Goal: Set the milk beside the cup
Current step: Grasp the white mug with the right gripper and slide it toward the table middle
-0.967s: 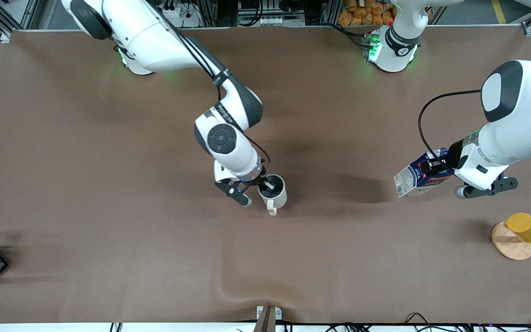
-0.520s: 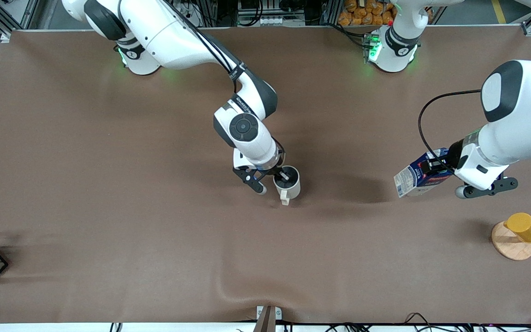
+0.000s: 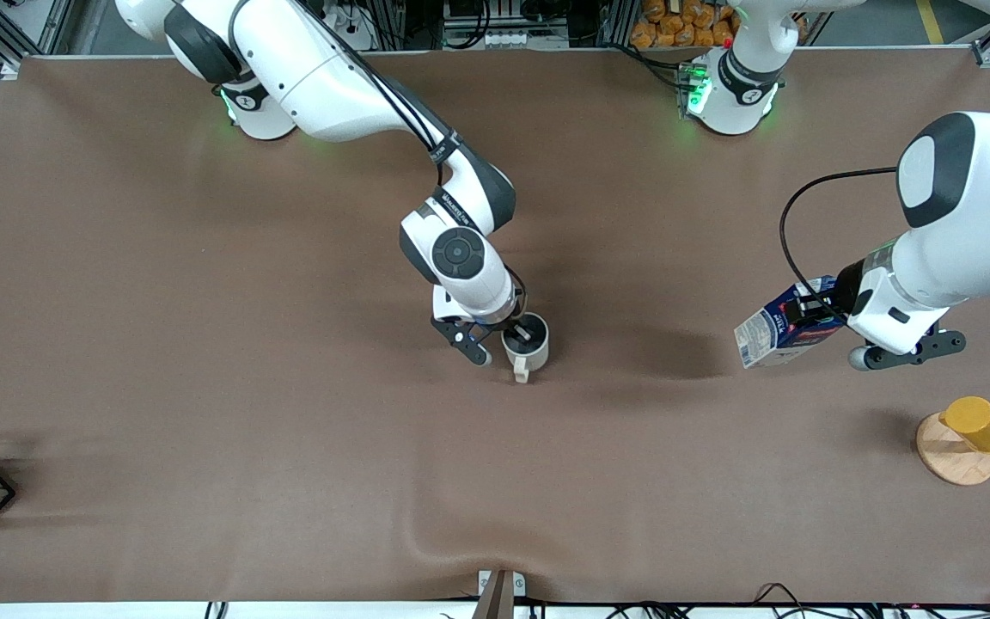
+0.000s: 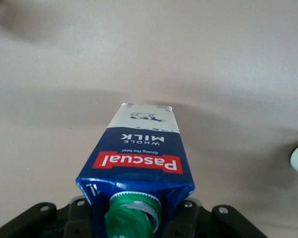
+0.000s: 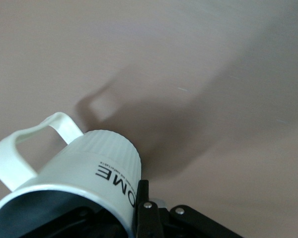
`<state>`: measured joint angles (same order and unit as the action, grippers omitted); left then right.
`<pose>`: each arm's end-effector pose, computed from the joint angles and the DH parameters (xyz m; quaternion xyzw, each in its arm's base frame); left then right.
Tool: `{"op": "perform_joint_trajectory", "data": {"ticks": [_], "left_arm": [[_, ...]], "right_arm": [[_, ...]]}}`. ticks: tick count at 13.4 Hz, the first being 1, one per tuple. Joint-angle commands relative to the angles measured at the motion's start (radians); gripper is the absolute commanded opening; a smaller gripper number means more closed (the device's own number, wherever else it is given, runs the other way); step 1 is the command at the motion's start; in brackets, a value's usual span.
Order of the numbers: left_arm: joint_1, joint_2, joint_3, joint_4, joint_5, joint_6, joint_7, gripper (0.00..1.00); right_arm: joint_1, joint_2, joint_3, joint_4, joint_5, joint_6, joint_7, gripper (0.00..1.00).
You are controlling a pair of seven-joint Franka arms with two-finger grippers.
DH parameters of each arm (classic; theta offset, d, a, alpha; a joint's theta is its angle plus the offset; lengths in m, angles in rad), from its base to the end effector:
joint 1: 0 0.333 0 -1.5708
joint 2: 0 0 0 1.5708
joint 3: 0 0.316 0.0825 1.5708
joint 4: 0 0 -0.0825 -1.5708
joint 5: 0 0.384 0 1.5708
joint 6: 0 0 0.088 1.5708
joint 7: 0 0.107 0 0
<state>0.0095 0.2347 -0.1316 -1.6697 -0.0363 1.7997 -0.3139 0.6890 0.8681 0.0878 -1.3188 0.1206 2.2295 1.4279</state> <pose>0.6154 -0.0725 0.4591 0.9930 0.1016 -0.0572 0.0209 0.5420 0.5162 0.2187 -0.9262 0.3675 0.0627 0.0567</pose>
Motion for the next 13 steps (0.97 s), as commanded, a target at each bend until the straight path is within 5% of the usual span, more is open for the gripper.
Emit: {"op": "perform_joint_trajectory", "data": {"ticks": [1, 5, 6, 7, 8, 13], "left_arm": [[0.004, -0.017, -0.003, 0.008, 0.004, -0.023, -0.036, 0.50], [0.004, -0.017, -0.003, 0.021, 0.003, -0.023, -0.048, 0.50], [0.001, -0.018, -0.005, 0.021, 0.003, -0.026, -0.056, 0.50], [0.001, -0.018, -0.012, 0.022, 0.004, -0.035, -0.060, 0.50], [0.001, -0.018, -0.020, 0.022, 0.007, -0.040, -0.059, 0.50], [0.001, -0.023, -0.043, 0.031, 0.006, -0.080, -0.062, 0.50]], "right_arm": [[0.032, -0.001, -0.008, 0.032, -0.002, -0.065, 0.065, 0.00], [0.053, 0.000, -0.007, 0.052, -0.002, -0.061, 0.095, 0.00], [0.056, 0.000, -0.008, 0.052, -0.007, -0.059, 0.097, 0.32], [0.061, 0.000, -0.010, 0.052, -0.012, -0.059, 0.095, 0.80], [0.061, -0.003, -0.011, 0.052, -0.013, -0.060, 0.092, 1.00], [0.009, -0.098, -0.011, 0.072, -0.012, -0.183, 0.007, 1.00]]}}
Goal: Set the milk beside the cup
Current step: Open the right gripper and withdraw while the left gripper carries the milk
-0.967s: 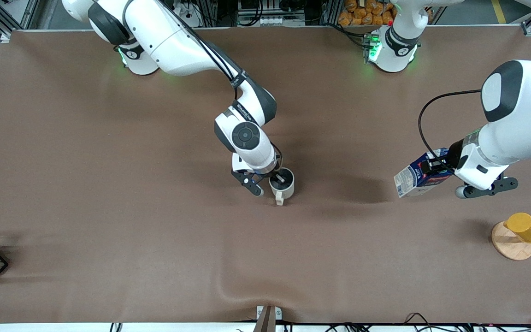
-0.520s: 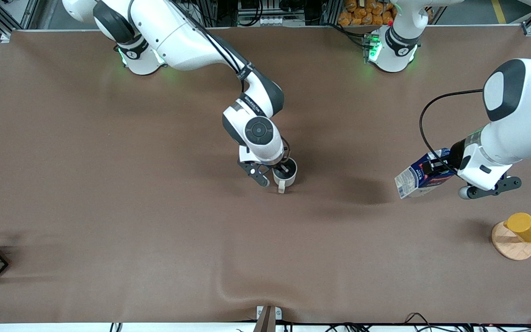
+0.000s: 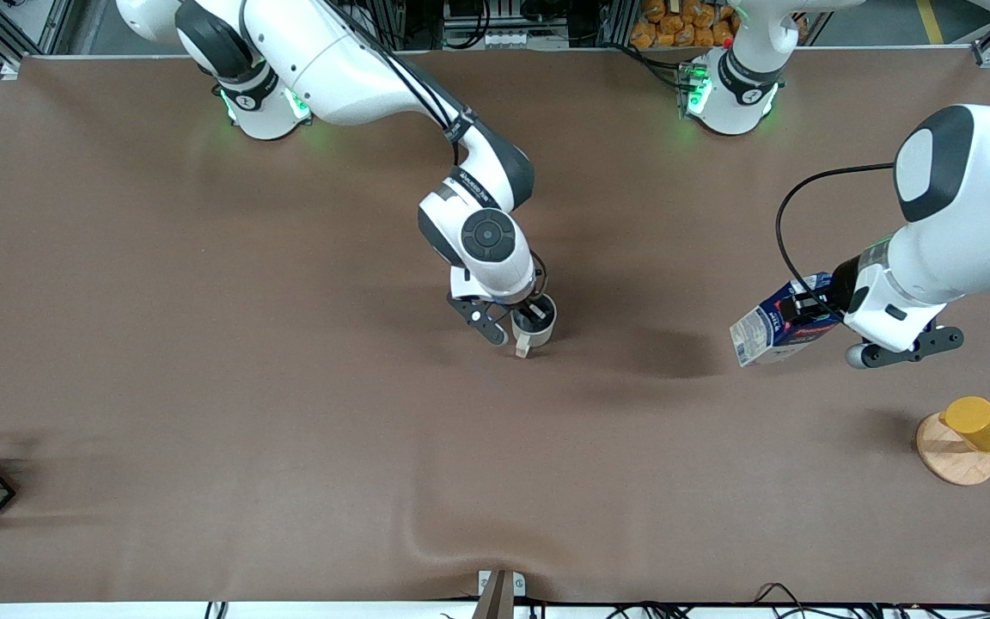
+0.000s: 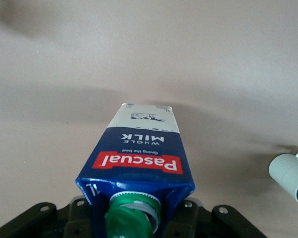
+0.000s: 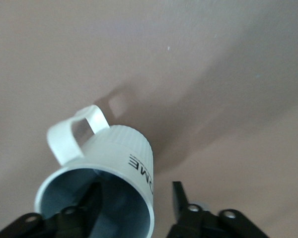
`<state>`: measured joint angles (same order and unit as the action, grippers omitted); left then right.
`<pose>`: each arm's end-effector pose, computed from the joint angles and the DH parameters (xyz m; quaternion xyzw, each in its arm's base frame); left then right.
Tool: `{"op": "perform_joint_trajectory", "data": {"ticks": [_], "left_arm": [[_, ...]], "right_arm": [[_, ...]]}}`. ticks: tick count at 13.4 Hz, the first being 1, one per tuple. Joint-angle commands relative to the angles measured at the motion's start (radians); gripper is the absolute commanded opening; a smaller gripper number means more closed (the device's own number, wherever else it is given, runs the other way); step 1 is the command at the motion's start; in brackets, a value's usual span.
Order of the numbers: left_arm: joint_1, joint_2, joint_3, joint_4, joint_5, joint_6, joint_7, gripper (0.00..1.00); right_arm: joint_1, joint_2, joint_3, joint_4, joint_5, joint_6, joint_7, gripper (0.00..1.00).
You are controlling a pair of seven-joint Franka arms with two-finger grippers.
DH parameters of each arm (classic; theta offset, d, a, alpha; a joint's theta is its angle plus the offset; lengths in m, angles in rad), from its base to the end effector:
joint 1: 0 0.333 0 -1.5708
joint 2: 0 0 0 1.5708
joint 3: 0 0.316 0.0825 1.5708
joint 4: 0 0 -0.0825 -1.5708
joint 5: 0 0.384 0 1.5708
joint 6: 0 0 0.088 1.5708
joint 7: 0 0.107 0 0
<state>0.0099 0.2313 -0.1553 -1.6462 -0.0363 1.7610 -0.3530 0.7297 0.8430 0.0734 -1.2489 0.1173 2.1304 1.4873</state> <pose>0.6124 -0.0855 0.4696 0.9918 0.1088 -0.0638 0.0203 0.5327 0.5383 0.2601 -0.9238 0.3745 0.0622 0.0502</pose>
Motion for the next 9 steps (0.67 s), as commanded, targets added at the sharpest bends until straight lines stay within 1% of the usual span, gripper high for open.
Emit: {"op": "perform_joint_trajectory", "data": {"ticks": [1, 3, 4, 5, 7, 9], "left_arm": [[0.001, -0.020, -0.027, 0.008, 0.006, -0.051, -0.030, 0.50], [0.001, -0.023, -0.068, 0.009, 0.006, -0.072, -0.088, 0.50], [0.001, -0.026, -0.091, 0.009, 0.007, -0.080, -0.118, 0.50], [0.001, -0.032, -0.119, 0.008, 0.007, -0.084, -0.145, 0.50], [0.001, -0.032, -0.177, 0.008, 0.006, -0.087, -0.199, 0.50], [0.001, -0.032, -0.257, 0.006, 0.006, -0.087, -0.285, 0.50]], "right_arm": [[-0.050, -0.103, 0.002, 0.014, -0.007, -0.140, -0.123, 1.00], [-0.116, -0.189, 0.003, 0.014, -0.004, -0.220, -0.256, 1.00], [-0.148, -0.232, 0.003, -0.010, -0.004, -0.269, -0.336, 1.00], [-0.183, -0.261, 0.002, -0.024, -0.008, -0.346, -0.423, 1.00], [-0.272, -0.320, -0.001, -0.047, -0.057, -0.455, -0.589, 1.00], [-0.366, -0.393, 0.000, -0.114, -0.091, -0.495, -0.755, 1.00]]}}
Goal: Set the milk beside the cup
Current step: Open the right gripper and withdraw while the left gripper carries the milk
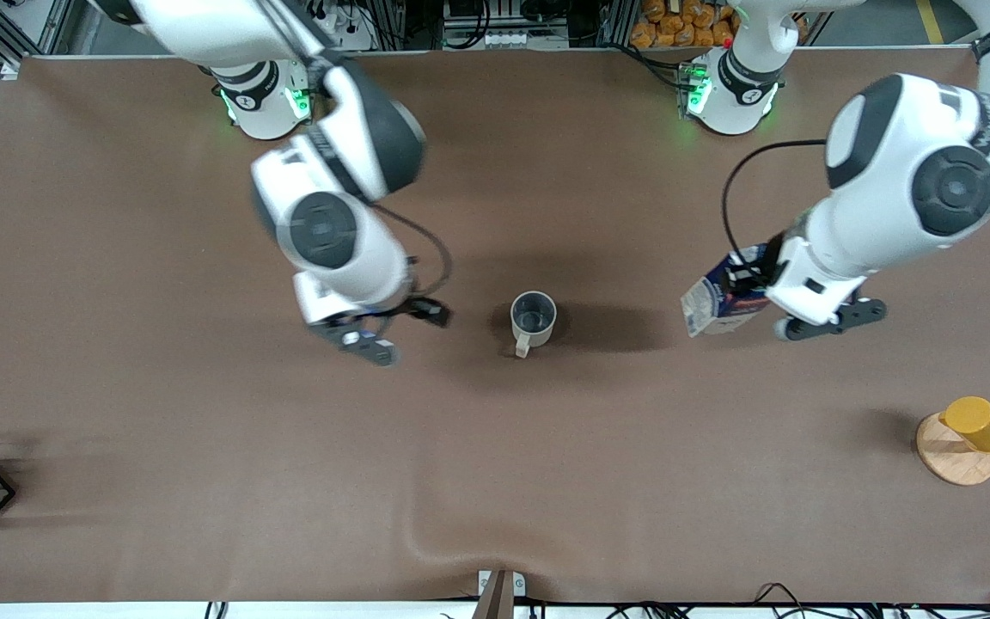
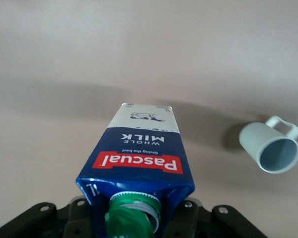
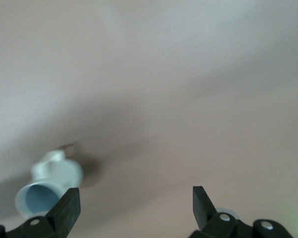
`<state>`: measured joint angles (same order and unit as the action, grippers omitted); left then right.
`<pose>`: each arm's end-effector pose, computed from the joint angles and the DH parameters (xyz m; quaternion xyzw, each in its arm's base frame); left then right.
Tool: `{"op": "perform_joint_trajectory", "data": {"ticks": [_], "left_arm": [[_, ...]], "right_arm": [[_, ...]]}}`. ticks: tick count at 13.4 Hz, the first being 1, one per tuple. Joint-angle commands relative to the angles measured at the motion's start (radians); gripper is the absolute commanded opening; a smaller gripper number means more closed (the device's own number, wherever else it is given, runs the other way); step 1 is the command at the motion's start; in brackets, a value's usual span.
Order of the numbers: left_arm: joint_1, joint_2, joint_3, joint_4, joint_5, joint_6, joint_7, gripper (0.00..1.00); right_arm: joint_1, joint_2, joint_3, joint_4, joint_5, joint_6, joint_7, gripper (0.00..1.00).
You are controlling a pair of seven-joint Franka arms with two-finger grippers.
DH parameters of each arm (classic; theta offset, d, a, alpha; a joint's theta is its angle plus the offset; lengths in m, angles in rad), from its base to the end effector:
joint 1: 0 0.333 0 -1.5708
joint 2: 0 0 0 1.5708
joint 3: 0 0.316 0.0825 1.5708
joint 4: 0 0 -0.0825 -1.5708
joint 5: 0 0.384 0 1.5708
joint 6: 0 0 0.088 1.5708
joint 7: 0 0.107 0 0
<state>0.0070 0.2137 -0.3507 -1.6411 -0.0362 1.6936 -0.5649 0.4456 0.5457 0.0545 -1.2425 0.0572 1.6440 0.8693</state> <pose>0.5757 -0.1933 0.4838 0.9892 0.1144 -0.0904 0.0163 0.6147 0.3327 0.4402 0.9783 -0.1898 -0.0824 0.0122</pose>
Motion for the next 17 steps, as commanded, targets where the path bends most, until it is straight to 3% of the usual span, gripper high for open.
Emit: {"op": "perform_joint_trajectory", "data": {"ticks": [1, 4, 8, 13, 17], "left_arm": [[0.002, -0.011, -0.101, -0.003, 0.006, -0.032, -0.125, 0.50], [-0.018, -0.001, -0.192, -0.005, 0.004, -0.042, -0.225, 0.50], [-0.146, 0.039, -0.211, -0.005, -0.010, 0.036, -0.363, 0.50], [-0.301, 0.139, -0.211, -0.003, -0.001, 0.167, -0.469, 0.50], [-0.324, 0.206, -0.209, -0.003, 0.062, 0.221, -0.470, 0.50]], "right_arm": [[-0.134, -0.143, 0.019, -0.173, -0.031, -0.009, -0.217, 1.00], [-0.252, -0.265, 0.018, -0.309, -0.033, -0.009, -0.442, 1.00], [-0.389, -0.400, 0.019, -0.419, -0.060, -0.012, -0.738, 1.00], [-0.522, -0.438, 0.019, -0.378, -0.059, -0.026, -0.935, 1.00], [-0.541, -0.483, 0.018, -0.309, -0.062, -0.105, -0.947, 1.00]]}}
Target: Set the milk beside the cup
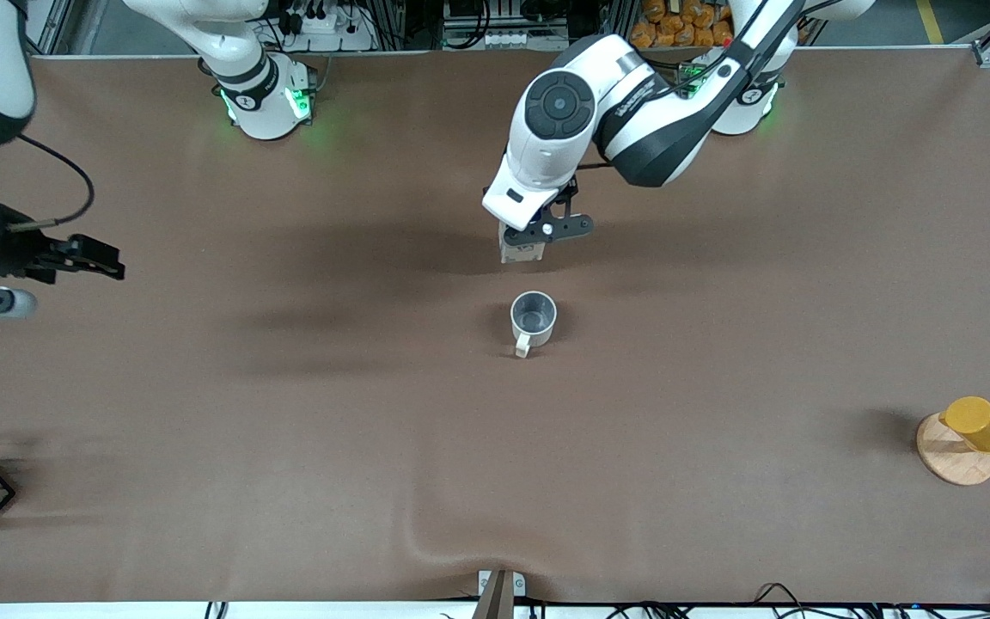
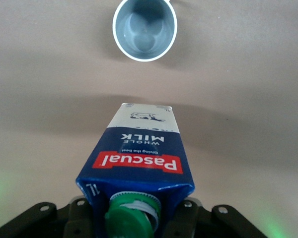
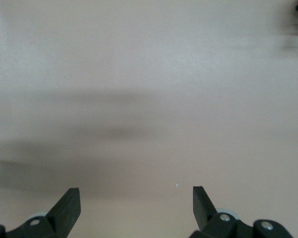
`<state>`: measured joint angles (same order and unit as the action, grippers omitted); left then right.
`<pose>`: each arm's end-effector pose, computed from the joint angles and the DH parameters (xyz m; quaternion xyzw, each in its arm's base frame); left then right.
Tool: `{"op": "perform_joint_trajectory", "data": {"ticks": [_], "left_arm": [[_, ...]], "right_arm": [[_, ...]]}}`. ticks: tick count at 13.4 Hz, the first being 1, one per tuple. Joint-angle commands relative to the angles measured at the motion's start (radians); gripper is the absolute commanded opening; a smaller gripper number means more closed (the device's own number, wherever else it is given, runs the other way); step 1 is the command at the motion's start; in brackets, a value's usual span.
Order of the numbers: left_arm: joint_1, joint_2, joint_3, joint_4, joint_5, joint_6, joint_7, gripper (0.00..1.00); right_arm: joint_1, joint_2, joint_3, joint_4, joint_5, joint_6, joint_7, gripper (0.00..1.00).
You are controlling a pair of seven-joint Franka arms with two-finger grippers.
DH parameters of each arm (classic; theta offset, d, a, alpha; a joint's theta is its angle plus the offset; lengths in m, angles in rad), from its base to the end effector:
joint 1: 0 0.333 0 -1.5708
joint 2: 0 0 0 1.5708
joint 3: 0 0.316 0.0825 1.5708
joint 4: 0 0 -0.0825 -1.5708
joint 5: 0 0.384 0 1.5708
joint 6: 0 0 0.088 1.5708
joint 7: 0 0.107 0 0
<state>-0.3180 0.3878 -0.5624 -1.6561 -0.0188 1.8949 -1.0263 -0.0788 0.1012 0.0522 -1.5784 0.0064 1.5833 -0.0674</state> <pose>0.4369 -0.4723 0.4082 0.9889 0.0879 -0.1164 0.0273 0.5817 -0.0162 0.5645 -0.9986 -0.0202 0.0477 0.0081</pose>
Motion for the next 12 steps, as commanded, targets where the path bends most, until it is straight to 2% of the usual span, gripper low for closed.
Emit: {"op": "perform_joint_trajectory", "data": {"ticks": [1, 3, 12], "left_arm": [[0.002, 0.049, 0.002, 0.013, 0.056, 0.023, 0.001, 0.50], [-0.006, 0.065, 0.002, 0.012, 0.088, 0.023, 0.006, 0.50], [0.000, 0.103, 0.004, 0.007, 0.123, 0.093, 0.014, 0.50]], "right_arm": [[-0.016, -0.040, 0.023, 0.055, -0.011, -0.066, -0.011, 1.00], [-0.016, -0.038, 0.023, 0.102, -0.010, -0.089, -0.011, 1.00], [-0.061, -0.038, 0.014, 0.107, -0.013, -0.103, 0.020, 1.00]]}}
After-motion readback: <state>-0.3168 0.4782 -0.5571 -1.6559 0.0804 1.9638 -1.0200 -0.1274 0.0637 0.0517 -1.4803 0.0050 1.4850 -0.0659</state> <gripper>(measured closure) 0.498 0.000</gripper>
